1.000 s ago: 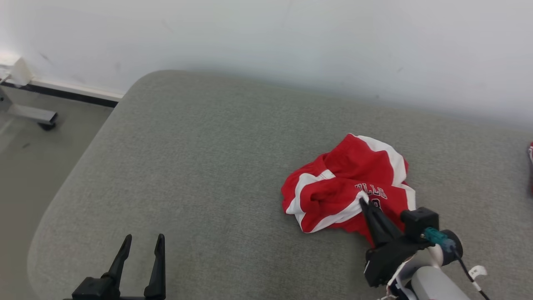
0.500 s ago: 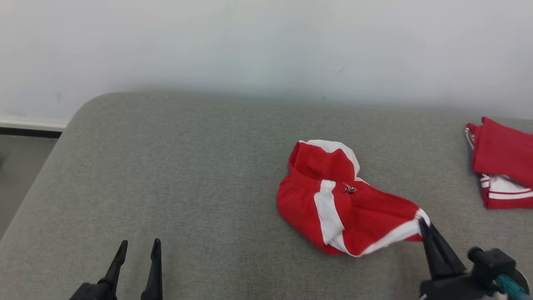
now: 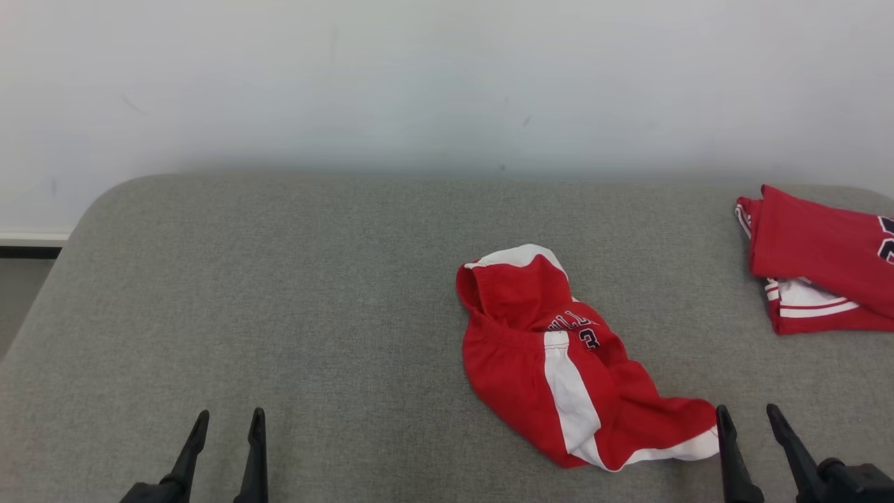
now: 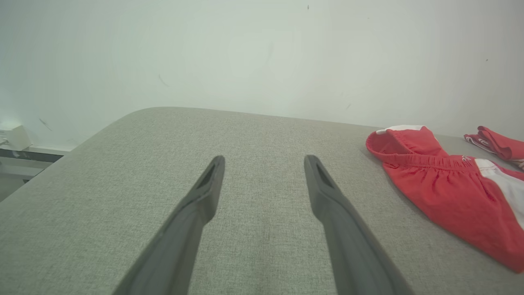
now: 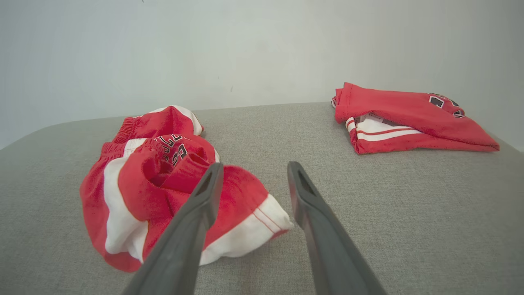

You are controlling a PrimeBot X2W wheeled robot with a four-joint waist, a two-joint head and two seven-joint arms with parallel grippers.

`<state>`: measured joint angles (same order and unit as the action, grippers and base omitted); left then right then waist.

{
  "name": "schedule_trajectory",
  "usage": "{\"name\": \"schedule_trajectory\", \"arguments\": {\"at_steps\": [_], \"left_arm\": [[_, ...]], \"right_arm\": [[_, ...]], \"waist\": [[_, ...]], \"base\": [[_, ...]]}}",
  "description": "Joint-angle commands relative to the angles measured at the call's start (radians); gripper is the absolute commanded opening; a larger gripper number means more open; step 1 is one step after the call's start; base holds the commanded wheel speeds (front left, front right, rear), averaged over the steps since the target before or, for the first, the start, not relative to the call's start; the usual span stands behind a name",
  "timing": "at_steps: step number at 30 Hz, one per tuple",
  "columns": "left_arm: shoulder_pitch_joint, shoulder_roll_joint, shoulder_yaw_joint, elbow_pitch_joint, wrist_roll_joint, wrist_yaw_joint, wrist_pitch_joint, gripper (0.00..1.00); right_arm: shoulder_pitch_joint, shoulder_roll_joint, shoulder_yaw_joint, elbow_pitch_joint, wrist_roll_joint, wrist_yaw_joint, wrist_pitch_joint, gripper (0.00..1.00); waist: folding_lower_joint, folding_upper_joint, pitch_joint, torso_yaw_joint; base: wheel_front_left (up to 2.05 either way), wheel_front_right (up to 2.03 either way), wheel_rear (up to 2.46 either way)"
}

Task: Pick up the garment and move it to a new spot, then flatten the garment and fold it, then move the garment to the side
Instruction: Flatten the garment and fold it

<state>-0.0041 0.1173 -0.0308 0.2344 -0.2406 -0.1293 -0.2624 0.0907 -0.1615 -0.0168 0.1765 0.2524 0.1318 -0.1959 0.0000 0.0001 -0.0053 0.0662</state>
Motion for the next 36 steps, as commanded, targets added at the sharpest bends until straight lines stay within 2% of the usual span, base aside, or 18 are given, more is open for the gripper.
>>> {"name": "schedule_trajectory", "arguments": {"at_steps": [1,17,27,36], "left_arm": [[0.01,0.002,0.004,-0.003,0.005,-0.001,-0.003,1.0],[0.046,0.014,0.029,-0.03,0.019,0.004,-0.003,1.0],[0.048,0.018,0.026,-0.03,0.019,0.003,-0.003,1.0],[-0.038,0.035,-0.019,-0.027,0.026,0.0,0.009,1.0]], "right_arm": [[-0.009,0.004,-0.008,-0.009,-0.008,-0.003,-0.009,1.0],[0.026,0.053,-0.009,-0.093,-0.05,-0.003,-0.051,1.0],[0.035,0.066,0.01,-0.102,-0.054,-0.003,-0.052,1.0],[0.009,0.068,0.037,-0.088,-0.051,-0.003,-0.047,1.0]], "waist": [[0.0,-0.0001,-0.006,-0.008],[0.0,-0.0001,-0.031,-0.049],[0.0,-0.0001,-0.027,-0.054],[0.0,-0.0001,-0.006,-0.093]], "base": [[0.0,0.0,0.0],[0.0,0.0,0.0],[0.0,0.0,0.0],[0.0,0.0,0.0]]}}
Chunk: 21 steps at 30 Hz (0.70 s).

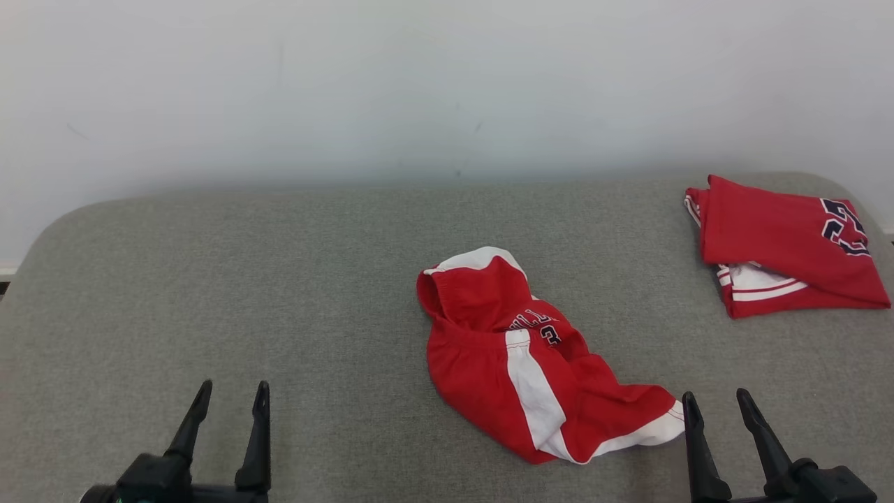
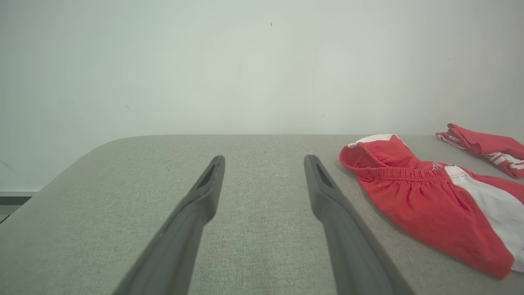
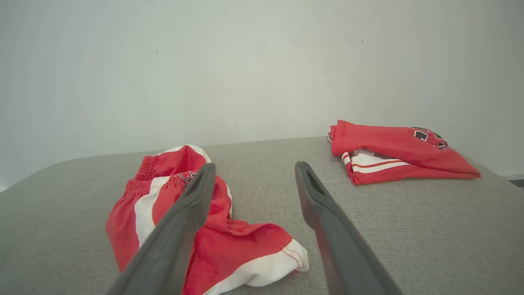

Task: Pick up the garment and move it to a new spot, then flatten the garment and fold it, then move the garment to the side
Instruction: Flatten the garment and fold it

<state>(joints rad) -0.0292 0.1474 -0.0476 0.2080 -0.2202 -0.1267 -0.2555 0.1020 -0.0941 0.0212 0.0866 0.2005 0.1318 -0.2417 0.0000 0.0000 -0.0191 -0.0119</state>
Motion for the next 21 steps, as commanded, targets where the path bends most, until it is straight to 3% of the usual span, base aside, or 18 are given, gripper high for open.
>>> {"name": "schedule_trajectory", "arguments": {"at_steps": [1,13,21], "left_arm": [[-0.035,0.006,-0.013,-0.003,0.006,-0.002,0.006,1.0],[-0.345,0.023,-0.239,0.051,-0.056,-0.003,0.087,1.0],[-0.468,0.051,-0.388,0.106,-0.116,-0.003,0.193,1.0]], "right_arm": [[-0.006,0.002,0.003,0.003,0.002,-0.003,-0.002,1.0],[-0.046,0.016,-0.005,0.025,0.004,-0.003,-0.013,1.0],[-0.065,0.029,-0.014,0.047,0.009,-0.003,-0.018,1.0]], "waist": [[0.0,0.0,0.013,-0.024],[0.0,0.0,0.096,-0.147],[0.0,0.0,0.138,-0.222]], "base": [[0.0,0.0,0.0],[0.0,0.0,0.0],[0.0,0.0,0.0]]}}
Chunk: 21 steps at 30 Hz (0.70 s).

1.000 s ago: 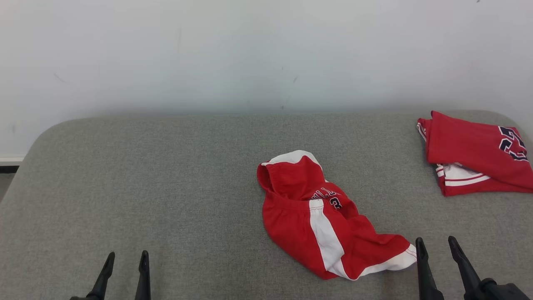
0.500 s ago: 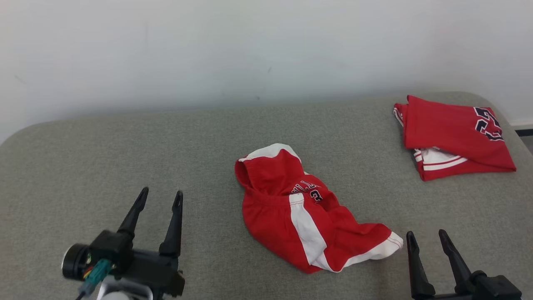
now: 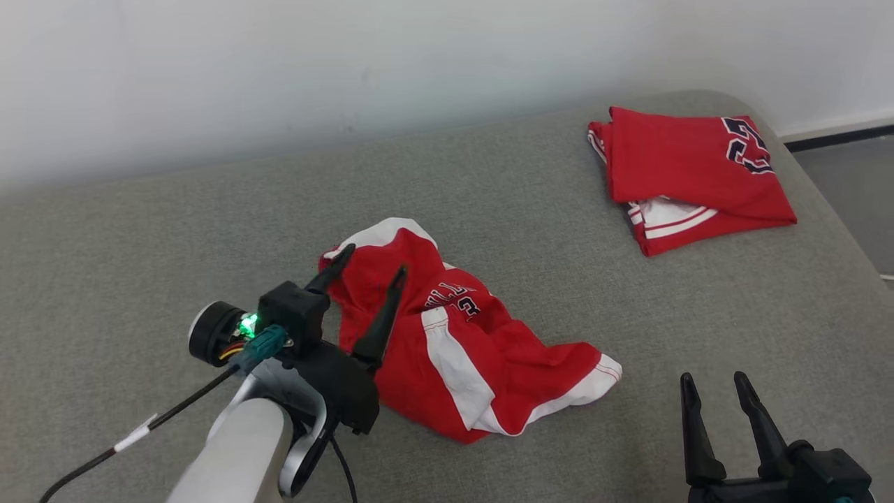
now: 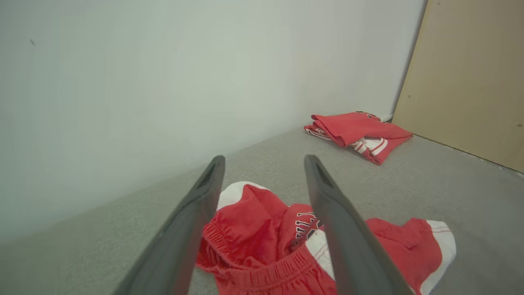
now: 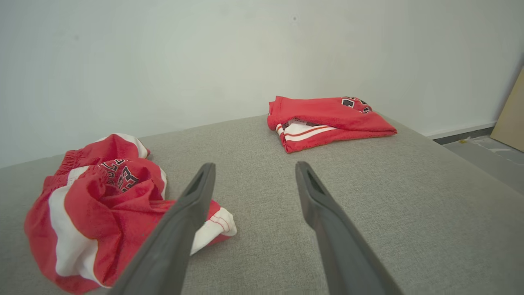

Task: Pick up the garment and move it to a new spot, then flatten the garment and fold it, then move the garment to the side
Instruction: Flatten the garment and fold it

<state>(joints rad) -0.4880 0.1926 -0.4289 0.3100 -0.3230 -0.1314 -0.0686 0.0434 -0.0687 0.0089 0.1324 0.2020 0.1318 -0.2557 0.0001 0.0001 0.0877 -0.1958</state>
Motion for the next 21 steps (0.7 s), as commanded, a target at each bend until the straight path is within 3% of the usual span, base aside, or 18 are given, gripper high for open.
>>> {"name": "schedule_trajectory", "arguments": {"at_steps": [1,21], "left_arm": [[-0.018,0.011,-0.024,0.009,-0.02,0.002,0.025,1.0],[-0.124,0.129,-0.299,0.088,-0.162,0.002,0.315,1.0]], "right_arm": [[-0.008,0.005,-0.003,0.003,0.009,-0.003,-0.005,1.0],[-0.025,0.014,-0.014,0.025,0.006,-0.003,-0.01,1.0]], "waist": [[-0.0001,-0.0001,0.034,-0.047],[-0.0001,-0.0001,0.058,-0.126]], "base": [[0.0,0.0,0.0],[0.0,0.0,0.0]]}}
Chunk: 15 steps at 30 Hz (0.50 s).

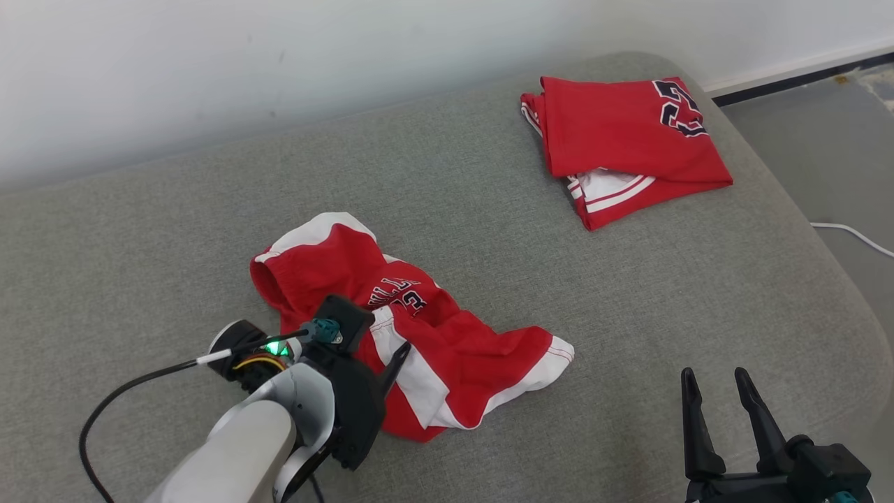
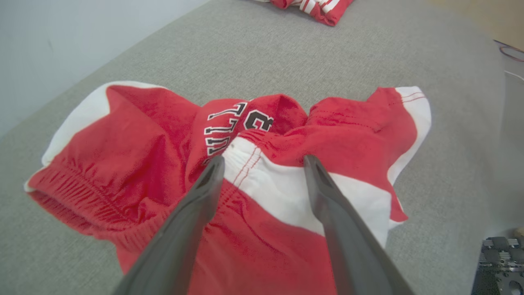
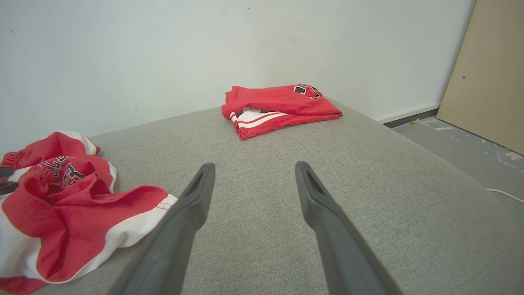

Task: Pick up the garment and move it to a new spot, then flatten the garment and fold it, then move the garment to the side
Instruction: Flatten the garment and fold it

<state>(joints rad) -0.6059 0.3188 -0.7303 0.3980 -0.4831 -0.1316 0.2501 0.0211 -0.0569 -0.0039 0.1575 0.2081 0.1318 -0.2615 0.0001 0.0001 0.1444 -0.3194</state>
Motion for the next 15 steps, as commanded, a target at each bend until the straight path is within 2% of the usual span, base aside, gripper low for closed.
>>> {"name": "schedule_trajectory", "arguments": {"at_steps": [1,6,9,10,11,12,15], "left_arm": [[-0.007,0.007,-0.004,0.012,-0.006,0.002,0.014,1.0],[-0.002,0.024,-0.078,0.066,-0.035,0.002,0.097,1.0],[0.005,0.019,-0.118,0.093,-0.051,0.002,0.109,1.0],[0.005,0.017,-0.13,0.103,-0.055,0.002,0.11,0.63],[0.003,0.015,-0.145,0.112,-0.056,0.002,0.11,0.43],[0.001,0.011,-0.152,0.12,-0.063,0.002,0.103,0.0],[-0.012,0.001,-0.162,0.135,-0.072,0.002,0.062,0.0]], "right_arm": [[-0.003,0.002,-0.001,0.0,-0.001,-0.003,-0.004,1.0],[-0.003,0.003,0.001,-0.001,-0.001,-0.003,-0.004,1.0],[-0.004,0.003,-0.001,0.0,-0.003,-0.003,-0.004,1.0],[-0.006,0.003,-0.002,0.001,-0.005,-0.003,-0.004,1.0],[-0.008,0.003,-0.002,0.001,-0.005,-0.003,-0.004,1.0],[-0.01,0.003,-0.002,0.0,-0.007,-0.003,-0.004,1.0],[-0.011,0.001,-0.007,-0.004,-0.009,-0.003,-0.004,1.0]], "waist": [[-0.0001,-0.0001,0.002,-0.005],[-0.0001,-0.0001,0.004,-0.014],[-0.0001,-0.0001,0.004,-0.013],[-0.0001,-0.0001,0.003,-0.012],[-0.0001,-0.0001,0.003,-0.012],[-0.0001,-0.0001,0.003,-0.01],[-0.0001,-0.0001,0.001,-0.001]], "base": [[0.0,0.0,0.0],[0.0,0.0,0.0],[0.0,0.0,0.0],[0.0,0.0,0.0],[0.0,0.0,0.0],[0.0,0.0,0.0],[0.0,0.0,0.0]]}}
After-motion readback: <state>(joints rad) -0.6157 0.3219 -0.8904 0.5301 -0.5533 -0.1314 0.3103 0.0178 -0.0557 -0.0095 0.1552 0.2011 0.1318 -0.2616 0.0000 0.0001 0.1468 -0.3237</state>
